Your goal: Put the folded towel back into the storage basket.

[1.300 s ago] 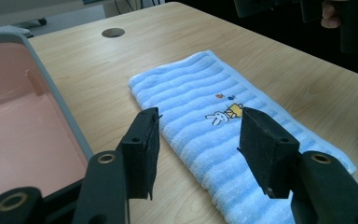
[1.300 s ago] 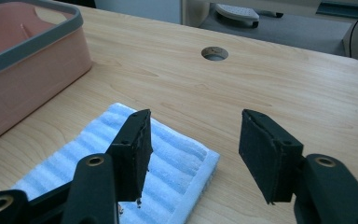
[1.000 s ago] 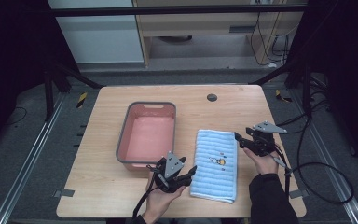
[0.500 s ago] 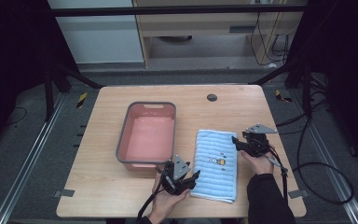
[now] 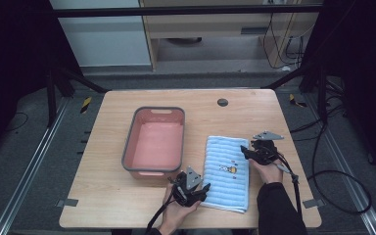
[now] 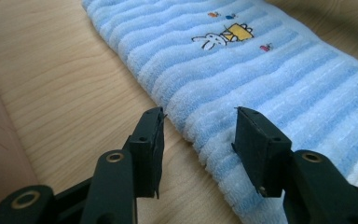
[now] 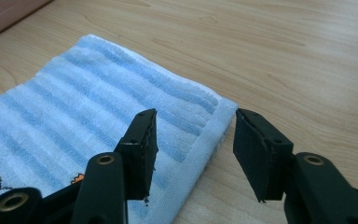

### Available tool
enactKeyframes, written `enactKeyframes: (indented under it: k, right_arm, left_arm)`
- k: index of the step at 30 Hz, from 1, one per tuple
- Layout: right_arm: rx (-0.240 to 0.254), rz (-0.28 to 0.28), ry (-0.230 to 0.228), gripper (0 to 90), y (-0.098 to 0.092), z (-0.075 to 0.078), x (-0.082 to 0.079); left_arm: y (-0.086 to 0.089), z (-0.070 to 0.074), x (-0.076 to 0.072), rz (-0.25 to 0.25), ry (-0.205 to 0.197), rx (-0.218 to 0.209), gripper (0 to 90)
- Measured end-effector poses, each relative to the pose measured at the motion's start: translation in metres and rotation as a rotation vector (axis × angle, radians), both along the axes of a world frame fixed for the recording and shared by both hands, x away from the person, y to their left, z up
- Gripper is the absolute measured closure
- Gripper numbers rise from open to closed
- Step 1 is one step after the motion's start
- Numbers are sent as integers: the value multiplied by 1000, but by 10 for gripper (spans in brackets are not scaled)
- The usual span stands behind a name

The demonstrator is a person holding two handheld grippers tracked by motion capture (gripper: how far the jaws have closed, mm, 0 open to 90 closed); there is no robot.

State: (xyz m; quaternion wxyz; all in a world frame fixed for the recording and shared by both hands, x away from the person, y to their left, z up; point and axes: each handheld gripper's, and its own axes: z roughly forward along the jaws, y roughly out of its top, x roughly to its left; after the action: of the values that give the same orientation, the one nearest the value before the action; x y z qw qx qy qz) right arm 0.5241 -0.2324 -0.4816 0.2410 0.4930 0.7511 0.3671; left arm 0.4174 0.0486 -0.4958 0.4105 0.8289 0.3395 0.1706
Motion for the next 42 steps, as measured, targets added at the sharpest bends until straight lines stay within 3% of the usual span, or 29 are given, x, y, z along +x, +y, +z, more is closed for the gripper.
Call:
enactKeyframes:
  k: [14,20,24,35,39,42]
  right_arm:
    - [-26,13,67,516,6,-15,6]
    - [-27,12,72,534,7,-18,6]
    - [17,-1,85,538,3,-21,6]
    - [70,28,111,742,6,-21,5]
    - [89,26,121,787,5,-20,5]
    - [71,33,107,804,6,-19,4]
  left_arm:
    - [-3,-9,2,8,34,11,535]
    - [-4,-9,3,6,57,11,570]
    - [-6,-10,2,3,67,5,619]
    - [-8,-9,3,1,116,-32,772]
    - [-8,-9,3,-1,100,-27,828]
    - [-8,-9,2,3,92,-32,846]
